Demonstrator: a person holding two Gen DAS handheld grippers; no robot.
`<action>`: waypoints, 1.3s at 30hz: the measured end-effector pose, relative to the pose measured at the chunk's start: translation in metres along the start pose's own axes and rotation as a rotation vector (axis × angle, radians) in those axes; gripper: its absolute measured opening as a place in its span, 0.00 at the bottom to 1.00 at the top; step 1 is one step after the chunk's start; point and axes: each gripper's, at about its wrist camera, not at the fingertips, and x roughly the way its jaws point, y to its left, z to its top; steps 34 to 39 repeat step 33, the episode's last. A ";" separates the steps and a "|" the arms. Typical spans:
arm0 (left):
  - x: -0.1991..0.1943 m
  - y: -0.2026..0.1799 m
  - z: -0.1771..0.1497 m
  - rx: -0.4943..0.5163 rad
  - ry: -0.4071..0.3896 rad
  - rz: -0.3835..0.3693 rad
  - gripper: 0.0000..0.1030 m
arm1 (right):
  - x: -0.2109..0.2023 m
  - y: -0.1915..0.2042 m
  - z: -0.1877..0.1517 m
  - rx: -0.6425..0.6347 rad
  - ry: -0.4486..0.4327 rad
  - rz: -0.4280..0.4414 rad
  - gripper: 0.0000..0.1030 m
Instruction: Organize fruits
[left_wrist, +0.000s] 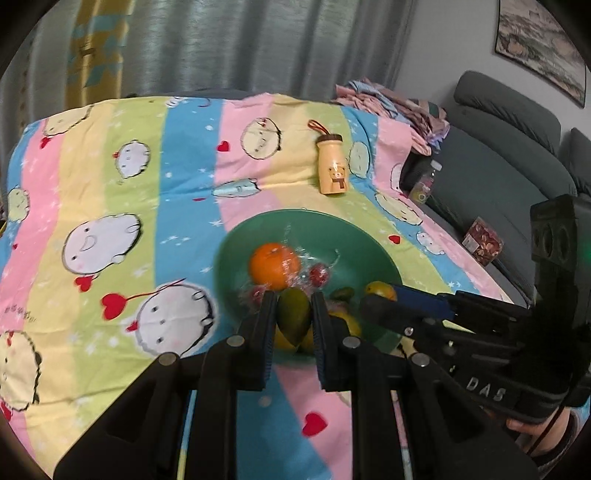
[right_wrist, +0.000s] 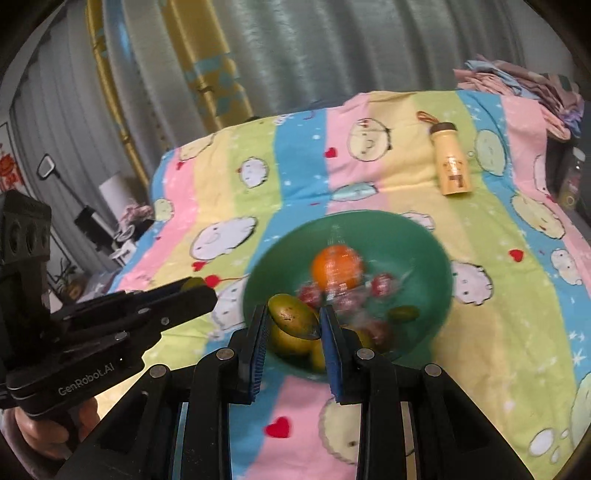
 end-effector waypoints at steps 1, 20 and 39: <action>0.008 -0.003 0.003 0.008 0.013 0.004 0.18 | 0.001 -0.003 0.002 0.001 0.000 -0.005 0.29; -0.033 -0.006 0.039 -0.003 0.048 0.280 0.99 | -0.036 -0.006 0.038 -0.084 0.069 -0.162 0.78; -0.078 -0.031 0.057 0.010 -0.021 0.291 1.00 | -0.090 0.019 0.053 -0.163 0.011 -0.140 0.80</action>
